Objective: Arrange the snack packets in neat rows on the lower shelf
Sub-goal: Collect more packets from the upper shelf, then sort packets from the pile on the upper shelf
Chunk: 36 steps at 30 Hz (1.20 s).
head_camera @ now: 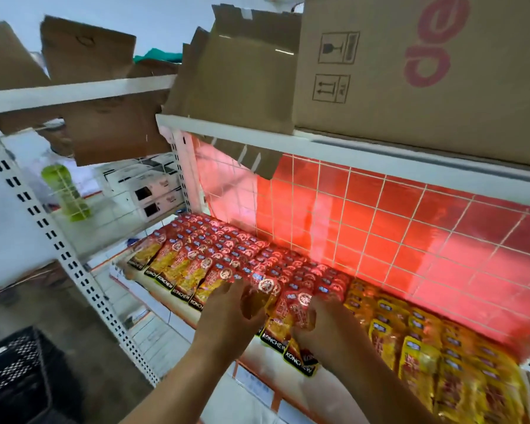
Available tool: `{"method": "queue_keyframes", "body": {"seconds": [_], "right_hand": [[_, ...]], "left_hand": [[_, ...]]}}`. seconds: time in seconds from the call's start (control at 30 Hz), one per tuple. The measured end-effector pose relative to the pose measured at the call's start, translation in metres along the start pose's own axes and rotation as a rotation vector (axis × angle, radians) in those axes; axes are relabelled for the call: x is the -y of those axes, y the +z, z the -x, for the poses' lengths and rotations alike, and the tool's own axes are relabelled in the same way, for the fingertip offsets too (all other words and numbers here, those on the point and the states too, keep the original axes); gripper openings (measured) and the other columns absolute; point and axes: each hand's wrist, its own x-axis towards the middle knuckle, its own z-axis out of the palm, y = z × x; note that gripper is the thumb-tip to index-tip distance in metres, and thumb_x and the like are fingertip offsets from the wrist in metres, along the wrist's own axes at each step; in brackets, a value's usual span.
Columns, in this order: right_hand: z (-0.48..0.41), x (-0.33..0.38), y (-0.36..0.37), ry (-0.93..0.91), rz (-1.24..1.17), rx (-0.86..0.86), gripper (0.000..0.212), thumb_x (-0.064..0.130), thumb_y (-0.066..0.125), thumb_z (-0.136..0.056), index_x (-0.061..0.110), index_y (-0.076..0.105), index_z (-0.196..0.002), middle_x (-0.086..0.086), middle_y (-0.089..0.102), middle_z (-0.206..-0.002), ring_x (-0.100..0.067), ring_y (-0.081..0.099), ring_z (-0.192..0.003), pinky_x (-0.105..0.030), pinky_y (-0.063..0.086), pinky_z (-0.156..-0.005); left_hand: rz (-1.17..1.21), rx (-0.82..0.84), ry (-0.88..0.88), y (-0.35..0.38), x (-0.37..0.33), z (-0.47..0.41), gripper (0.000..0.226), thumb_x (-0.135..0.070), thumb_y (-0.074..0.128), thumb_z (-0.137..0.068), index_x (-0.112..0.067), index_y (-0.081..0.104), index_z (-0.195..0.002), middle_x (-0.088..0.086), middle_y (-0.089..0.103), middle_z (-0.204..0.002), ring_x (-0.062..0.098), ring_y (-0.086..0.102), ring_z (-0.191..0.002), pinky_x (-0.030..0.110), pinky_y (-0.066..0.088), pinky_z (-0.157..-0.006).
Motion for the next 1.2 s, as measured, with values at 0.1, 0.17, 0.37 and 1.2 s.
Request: {"method": "queue_keyframes", "body": {"seconds": [0.1,0.17,0.37,1.2], "right_hand": [[-0.007,0.003,0.008,0.048,0.022,0.002,0.036,0.051,0.073,-0.079,0.027,0.052,-0.097,0.004,0.051,-0.091,-0.012,0.046,-0.071,-0.022,0.021,-0.050],[-0.011,0.006,0.015,0.088,0.049,0.001,0.038,0.053,0.072,-0.080,0.028,0.044,-0.089,0.004,0.049,-0.093,-0.013,0.045,-0.074,-0.023,0.019,-0.050],[-0.012,0.015,0.039,0.204,0.032,-0.004,0.039,0.053,0.076,-0.078,0.028,0.046,-0.084,0.003,0.051,-0.091,-0.010,0.050,-0.072,-0.021,0.030,-0.053],[-0.027,0.058,0.111,0.516,0.077,-0.263,0.061,0.061,0.074,-0.076,0.021,0.058,-0.118,-0.004,0.058,-0.110,-0.022,0.063,-0.097,-0.034,0.057,-0.082]], "left_hand": [[-0.046,0.014,0.014,0.013,0.013,-0.010,0.052,-0.051,0.070,-0.078,-0.029,0.061,-0.124,-0.003,0.064,-0.100,0.022,0.059,-0.094,0.036,0.051,-0.079],[-0.095,0.039,0.037,0.022,0.020,-0.016,0.057,-0.052,0.062,-0.079,-0.026,0.059,-0.131,0.000,0.066,-0.104,0.025,0.059,-0.100,0.037,0.050,-0.081],[-0.142,0.143,0.133,0.039,0.035,-0.026,0.057,-0.045,0.060,-0.075,-0.022,0.057,-0.127,0.003,0.062,-0.108,0.029,0.059,-0.103,0.040,0.053,-0.083],[-0.105,0.001,0.773,0.047,0.095,-0.039,0.044,-0.028,0.076,-0.073,-0.024,0.066,-0.115,-0.003,0.063,-0.117,0.024,0.058,-0.099,0.040,0.046,-0.074]]}}
